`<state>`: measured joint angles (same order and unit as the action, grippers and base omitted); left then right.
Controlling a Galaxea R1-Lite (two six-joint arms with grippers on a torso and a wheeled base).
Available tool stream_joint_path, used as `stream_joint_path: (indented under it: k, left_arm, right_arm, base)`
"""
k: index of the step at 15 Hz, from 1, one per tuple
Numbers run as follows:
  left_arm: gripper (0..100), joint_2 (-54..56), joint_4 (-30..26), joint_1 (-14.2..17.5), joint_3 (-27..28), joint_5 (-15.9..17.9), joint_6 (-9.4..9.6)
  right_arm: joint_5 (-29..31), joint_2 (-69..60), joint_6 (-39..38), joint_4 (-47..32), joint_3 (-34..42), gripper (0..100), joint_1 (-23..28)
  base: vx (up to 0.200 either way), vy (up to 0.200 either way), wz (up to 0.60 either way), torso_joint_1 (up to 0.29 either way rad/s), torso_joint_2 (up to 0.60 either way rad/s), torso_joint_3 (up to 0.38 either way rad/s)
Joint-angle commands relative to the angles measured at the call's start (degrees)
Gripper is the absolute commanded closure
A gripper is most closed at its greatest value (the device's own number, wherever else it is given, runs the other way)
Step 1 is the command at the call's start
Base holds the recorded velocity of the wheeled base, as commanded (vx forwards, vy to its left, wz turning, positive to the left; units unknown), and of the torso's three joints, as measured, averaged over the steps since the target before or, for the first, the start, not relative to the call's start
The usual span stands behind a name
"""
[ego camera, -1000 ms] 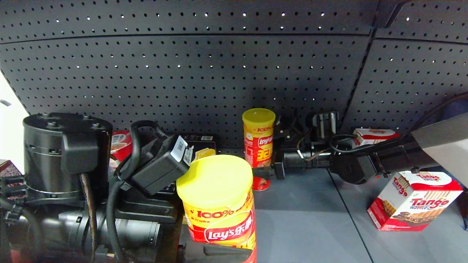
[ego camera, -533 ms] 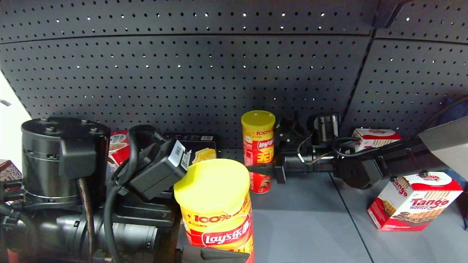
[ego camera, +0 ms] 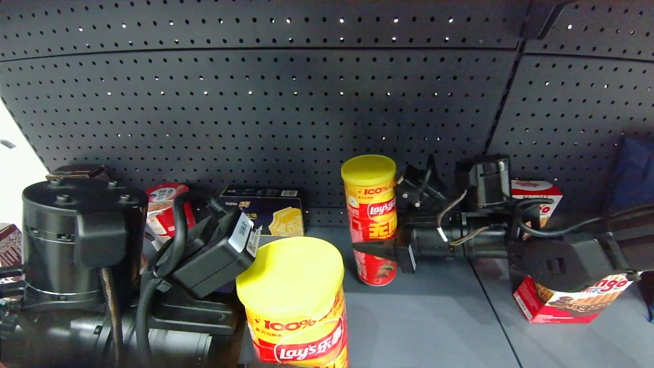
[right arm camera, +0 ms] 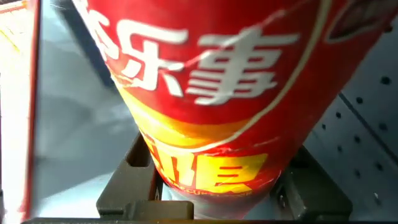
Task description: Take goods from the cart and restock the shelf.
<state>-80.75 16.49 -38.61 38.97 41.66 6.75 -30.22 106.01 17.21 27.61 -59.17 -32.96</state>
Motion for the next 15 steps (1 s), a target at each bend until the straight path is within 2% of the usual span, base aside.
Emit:
stream_joint_path:
  k: [1,5,8,11,15]
  left_arm:
    - [100,0.33,0.03,-0.24,0.05,0.0,-0.07]
    - [100,0.24,0.03,-0.24,0.31,-0.87,-0.07]
    - [100,0.24,-0.06,0.46,1.37,-1.05,-0.34]
    - [100,0.15,-0.15,0.11,3.65,-3.25,-1.57]
    - [100,0.07,-0.15,-0.33,4.01,-5.44,-1.66]
  right_arm:
    - [2.97,-9.07,-3.5,0.43,6.18,100,-3.95]
    - [7.9,-15.75,-5.35,2.62,15.4,100,-7.64]
    - [12.38,-17.24,-5.79,10.88,22.35,100,-7.47]
    - [13.7,-18.03,-9.3,19.41,29.99,100,-7.55]
    - [14.75,-17.59,-13.52,27.06,35.79,100,-7.73]
  base:
    - [0.0,0.0,0.0,0.0,0.0,0.0]
    - [0.0,0.0,0.0,0.0,0.0,0.0]
    - [0.0,0.0,0.0,0.0,0.0,0.0]
    - [0.0,0.0,0.0,0.0,0.0,0.0]
    - [0.0,0.0,0.0,0.0,0.0,0.0]
